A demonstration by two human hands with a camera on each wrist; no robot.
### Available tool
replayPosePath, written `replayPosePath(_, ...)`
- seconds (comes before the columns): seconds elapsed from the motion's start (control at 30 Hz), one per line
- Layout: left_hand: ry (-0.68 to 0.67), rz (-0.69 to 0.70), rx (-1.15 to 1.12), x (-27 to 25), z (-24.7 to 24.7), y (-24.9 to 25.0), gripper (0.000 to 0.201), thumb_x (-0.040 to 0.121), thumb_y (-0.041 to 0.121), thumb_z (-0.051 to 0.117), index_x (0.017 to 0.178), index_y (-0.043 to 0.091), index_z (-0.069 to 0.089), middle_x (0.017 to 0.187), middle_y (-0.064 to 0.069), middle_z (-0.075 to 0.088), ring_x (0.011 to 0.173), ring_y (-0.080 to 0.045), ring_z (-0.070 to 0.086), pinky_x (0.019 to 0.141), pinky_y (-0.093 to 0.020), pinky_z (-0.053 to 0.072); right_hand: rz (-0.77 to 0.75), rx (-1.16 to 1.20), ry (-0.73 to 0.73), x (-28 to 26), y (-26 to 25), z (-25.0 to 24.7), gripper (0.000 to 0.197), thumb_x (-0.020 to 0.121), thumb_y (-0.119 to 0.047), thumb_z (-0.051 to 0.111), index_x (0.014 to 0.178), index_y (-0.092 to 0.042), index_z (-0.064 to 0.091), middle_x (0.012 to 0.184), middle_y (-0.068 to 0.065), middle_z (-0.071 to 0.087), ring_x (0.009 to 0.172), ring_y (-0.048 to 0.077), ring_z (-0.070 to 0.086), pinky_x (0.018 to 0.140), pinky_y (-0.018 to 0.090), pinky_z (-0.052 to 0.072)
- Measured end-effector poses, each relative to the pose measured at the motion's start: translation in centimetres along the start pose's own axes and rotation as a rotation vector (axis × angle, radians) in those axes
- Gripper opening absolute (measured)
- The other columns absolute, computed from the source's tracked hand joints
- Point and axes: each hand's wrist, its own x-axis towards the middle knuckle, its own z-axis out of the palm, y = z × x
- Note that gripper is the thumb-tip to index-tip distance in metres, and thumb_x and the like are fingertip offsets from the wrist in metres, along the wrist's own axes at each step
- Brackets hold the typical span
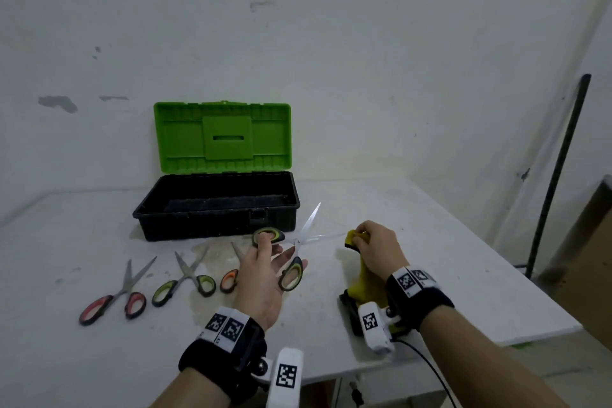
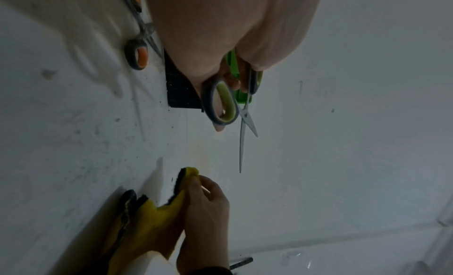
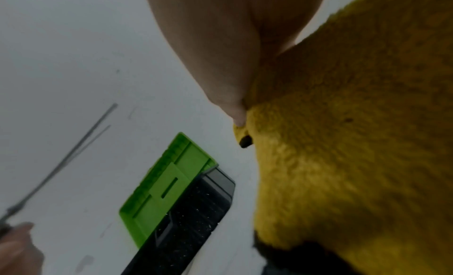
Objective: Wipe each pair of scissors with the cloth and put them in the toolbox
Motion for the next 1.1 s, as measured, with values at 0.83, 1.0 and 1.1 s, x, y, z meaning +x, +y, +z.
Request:
replayPosePath(0.83, 0.016, 0.03, 0.161, -0.2, -0.5, -2.9, 0.021, 0.104, 0.026, 0.051, 0.107, 0.012, 0.065, 0.106, -0.01, 0.064, 0.099, -0.022, 0.063, 0.084, -0.033, 0.053, -0.041, 0.545, -0.341, -9.5, -4.5, 1.4, 0.022, 0.096, -0.027, 0.06, 0.088, -0.008, 0.07, 0.073, 0.007, 0.071, 0.061, 0.012, 0.064, 0.057, 0.023, 0.046)
replayPosePath(1.0, 0.003, 0.087, 0.349, 0.4, -2.4, -1.1, 0.012, 0.101, 0.021, 0.056, 0.102, 0.016, 0.068, 0.1, -0.007, 0.068, 0.091, -0.02, 0.066, 0.085, -0.036, 0.056, -0.001, 0.558, -0.362, -8.5, -4.5, 0.5, 0.025, 0.096, -0.022, 0.062, 0.086, -0.001, 0.07, 0.063, 0.002, 0.066, 0.058, 0.014, 0.062, 0.056, 0.023, 0.047)
replayPosePath(1.1, -0.08, 0.058, 0.474, 0.6, -3.0, -0.2, 0.014, 0.096, 0.019, 0.064, 0.103, 0.01, 0.071, 0.094, -0.006, 0.069, 0.083, -0.019, 0.065, 0.085, -0.035, 0.056, 0.023, 0.584, -0.363, -8.1, -5.2, -0.1, 0.026, 0.096, -0.02, 0.061, 0.088, 0.004, 0.069, 0.061, 0.006, 0.064, 0.054, 0.013, 0.06, 0.054, 0.022, 0.047)
